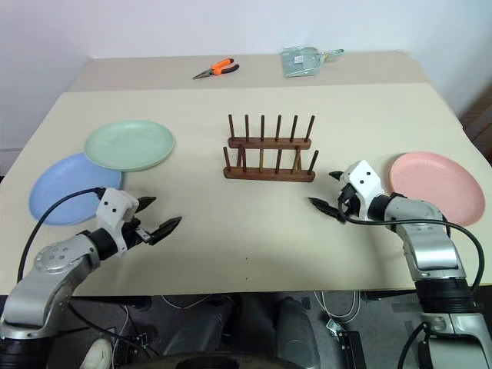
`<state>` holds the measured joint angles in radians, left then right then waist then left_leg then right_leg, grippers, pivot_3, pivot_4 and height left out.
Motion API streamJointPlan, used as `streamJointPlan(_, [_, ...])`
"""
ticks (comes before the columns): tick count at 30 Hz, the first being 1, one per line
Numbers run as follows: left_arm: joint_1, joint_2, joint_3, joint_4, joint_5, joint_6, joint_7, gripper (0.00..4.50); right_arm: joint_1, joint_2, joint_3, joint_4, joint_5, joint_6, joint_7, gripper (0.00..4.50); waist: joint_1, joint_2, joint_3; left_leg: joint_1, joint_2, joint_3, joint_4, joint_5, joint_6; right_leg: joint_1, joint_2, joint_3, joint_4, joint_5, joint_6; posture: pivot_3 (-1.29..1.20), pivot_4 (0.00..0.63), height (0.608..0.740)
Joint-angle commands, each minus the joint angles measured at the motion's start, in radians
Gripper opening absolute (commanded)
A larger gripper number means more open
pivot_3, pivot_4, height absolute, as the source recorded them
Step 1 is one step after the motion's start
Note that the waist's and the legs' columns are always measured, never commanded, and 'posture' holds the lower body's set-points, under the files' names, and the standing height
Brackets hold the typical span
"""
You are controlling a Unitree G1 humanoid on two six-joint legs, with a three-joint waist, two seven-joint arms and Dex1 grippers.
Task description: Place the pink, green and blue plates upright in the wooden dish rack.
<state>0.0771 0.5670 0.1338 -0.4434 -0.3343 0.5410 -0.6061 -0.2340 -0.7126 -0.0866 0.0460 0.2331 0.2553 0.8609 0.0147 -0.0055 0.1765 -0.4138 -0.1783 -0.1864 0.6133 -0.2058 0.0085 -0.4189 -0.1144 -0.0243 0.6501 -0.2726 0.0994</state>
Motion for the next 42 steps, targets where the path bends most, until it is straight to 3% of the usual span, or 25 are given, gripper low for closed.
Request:
streamJointPlan(1, [-0.016,-0.008,-0.015,-0.001,0.008,-0.017,0.011,4.50,-0.015,0.010,0.000,-0.010,-0.011,-0.025,-0.014,4.48,-0.001,0.000,0.000,0.000,0.000,0.000,0.000,0.000,0.000,0.000,0.000,0.000,0.000,0.000,0.000,0.00,0.150,0.729])
streamJointPlan(9, [-0.066,-0.023,-0.076,0.043,0.044,-0.048,0.013,4.50,-0.035,0.024,0.000,0.013,-0.028,-0.048,-0.040,4.48,0.000,0.000,0.000,0.000,0.000,0.000,0.000,0.001,0.001,0.000,0.000,0.000,0.000,0.002,0.002,0.00,0.150,0.729])
streamJointPlan(12, [-0.171,-0.034,-0.127,0.145,0.057,-0.067,-0.017,4.50,-0.031,0.029,-0.017,0.000,-0.014,-0.019,-0.052,4.48,0.004,0.000,0.000,0.000,0.000,0.000,0.001,0.001,0.001,0.000,0.000,0.000,0.000,0.002,0.002,0.00,0.150,0.729])
streamJointPlan(22, [-0.670,-0.177,-0.316,0.810,0.170,-0.273,-0.200,4.50,0.099,0.077,-0.042,-0.191,-0.032,0.015,-0.190,4.48,0.028,0.000,0.000,0.000,0.000,0.000,0.002,0.002,0.000,0.000,0.000,0.000,0.001,0.003,0.003,0.00,0.150,0.729])
streamJointPlan(27, [-0.836,-0.278,-0.350,1.141,0.225,-0.391,-0.257,4.50,0.185,0.094,-0.059,-0.311,-0.037,0.059,-0.255,4.48,0.026,-0.001,-0.001,-0.001,-0.001,0.000,0.004,0.003,0.000,0.000,0.000,0.000,0.000,0.004,0.004,0.00,0.150,0.729])
streamJointPlan(30, [-0.888,-0.329,-0.353,1.250,0.245,-0.447,-0.295,4.50,0.225,0.095,-0.081,-0.371,-0.025,0.093,-0.279,4.48,0.027,0.000,-0.001,-0.001,-0.001,0.000,0.007,0.002,0.002,0.002,0.000,-0.001,0.001,0.005,0.006,0.00,0.150,0.729])
streamJointPlan(33, [-0.907,-0.357,-0.341,1.305,0.258,-0.485,-0.302,3.64,0.242,0.093,-0.084,-0.405,-0.025,0.114,-0.288,4.50,0.025,0.000,-0.001,-0.001,-0.001,0.000,0.011,0.000,0.004,0.005,0.001,-0.001,0.000,0.006,0.008,0.00,0.150,0.729])
streamJointPlan(39, [-0.850,-0.352,-0.336,1.238,0.263,-0.498,-0.340,0.78,0.212,0.073,-0.083,-0.387,-0.024,0.128,-0.270,4.50,0.022,0.001,-0.001,0.001,-0.001,0.000,0.015,-0.001,0.005,0.008,0.001,-0.001,0.000,0.007,0.010,0.00,0.150,0.729])
streamJointPlan(42, [-0.779,-0.328,-0.345,1.102,0.253,-0.469,-0.378,0.78,0.213,0.055,-0.094,-0.368,-0.029,0.120,-0.256,4.50,0.022,0.002,-0.002,0.002,-0.001,0.000,0.014,-0.001,0.006,0.009,0.001,-0.001,0.000,0.007,0.010,0.00,0.150,0.729])
